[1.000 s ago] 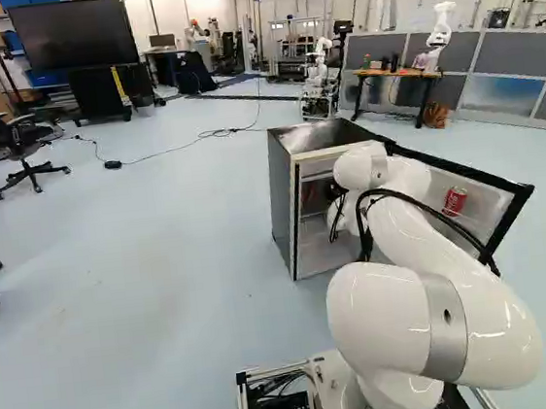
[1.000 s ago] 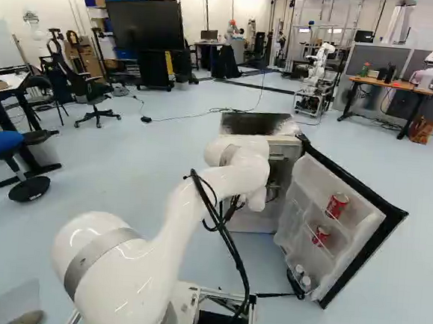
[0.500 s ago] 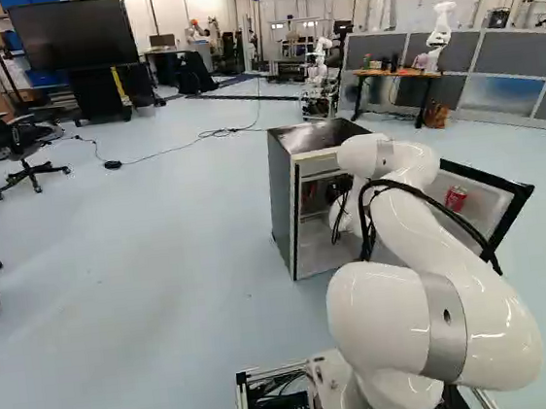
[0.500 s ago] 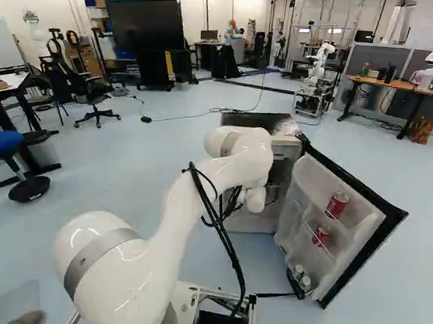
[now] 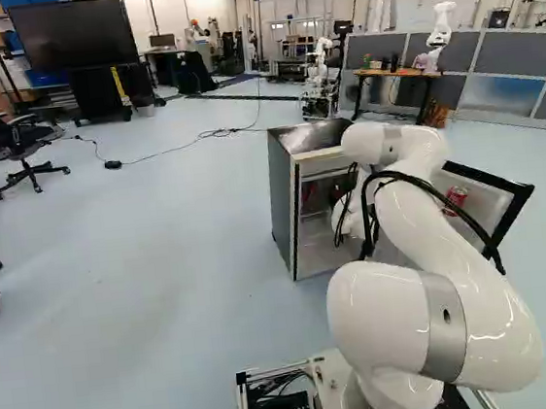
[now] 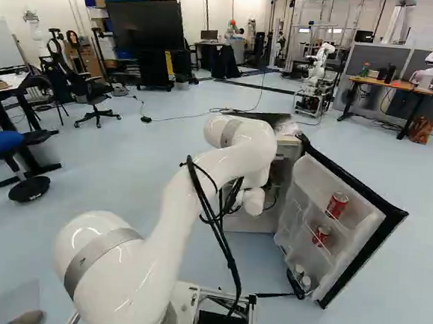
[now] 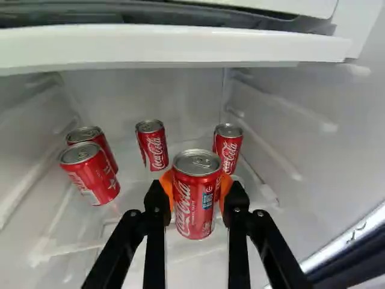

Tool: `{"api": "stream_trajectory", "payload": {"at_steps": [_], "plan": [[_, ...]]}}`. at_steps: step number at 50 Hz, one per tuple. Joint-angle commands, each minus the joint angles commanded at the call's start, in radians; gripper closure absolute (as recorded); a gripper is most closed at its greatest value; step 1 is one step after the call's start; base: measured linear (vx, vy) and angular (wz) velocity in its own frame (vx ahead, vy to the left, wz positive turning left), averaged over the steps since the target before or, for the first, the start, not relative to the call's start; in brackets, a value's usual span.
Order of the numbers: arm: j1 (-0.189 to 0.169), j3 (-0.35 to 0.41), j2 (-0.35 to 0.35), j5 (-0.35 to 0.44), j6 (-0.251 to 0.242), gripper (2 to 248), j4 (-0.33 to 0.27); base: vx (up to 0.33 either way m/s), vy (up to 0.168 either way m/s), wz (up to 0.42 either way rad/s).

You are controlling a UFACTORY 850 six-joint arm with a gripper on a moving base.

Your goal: Grab a drink from the fridge

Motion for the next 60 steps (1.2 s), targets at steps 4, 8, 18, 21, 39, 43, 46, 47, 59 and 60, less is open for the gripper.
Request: {"api": "stream_trajectory", "payload": {"at_steps": [4, 8, 18, 21, 39, 43, 46, 47, 59, 60], "plan": [[-0.003, 0.038, 0.027, 0.000, 0.000, 155, 0.000, 0.000, 0.000, 0.000], [-0.006, 0.076, 0.055, 0.000, 0.000, 155, 0.000, 0.000, 0.000, 0.000], [-0.013, 0.168, 0.123, 0.000, 0.000, 155, 0.000, 0.000, 0.000, 0.000], [-0.016, 0.195, 0.143, 0.000, 0.000, 155, 0.000, 0.000, 0.000, 0.000], [-0.028, 0.349, 0.263, 0.000, 0.000, 155, 0.000, 0.000, 0.000, 0.000], [-0.030, 0.383, 0.290, 0.000, 0.000, 155, 0.000, 0.000, 0.000, 0.000], [-0.031, 0.408, 0.309, 0.000, 0.000, 155, 0.000, 0.000, 0.000, 0.000], [-0.031, 0.416, 0.316, 0.000, 0.000, 155, 0.000, 0.000, 0.000, 0.000], [-0.035, 0.514, 0.395, 0.000, 0.000, 155, 0.000, 0.000, 0.000, 0.000], [-0.035, 0.522, 0.402, 0.000, 0.000, 155, 0.000, 0.000, 0.000, 0.000]]}}
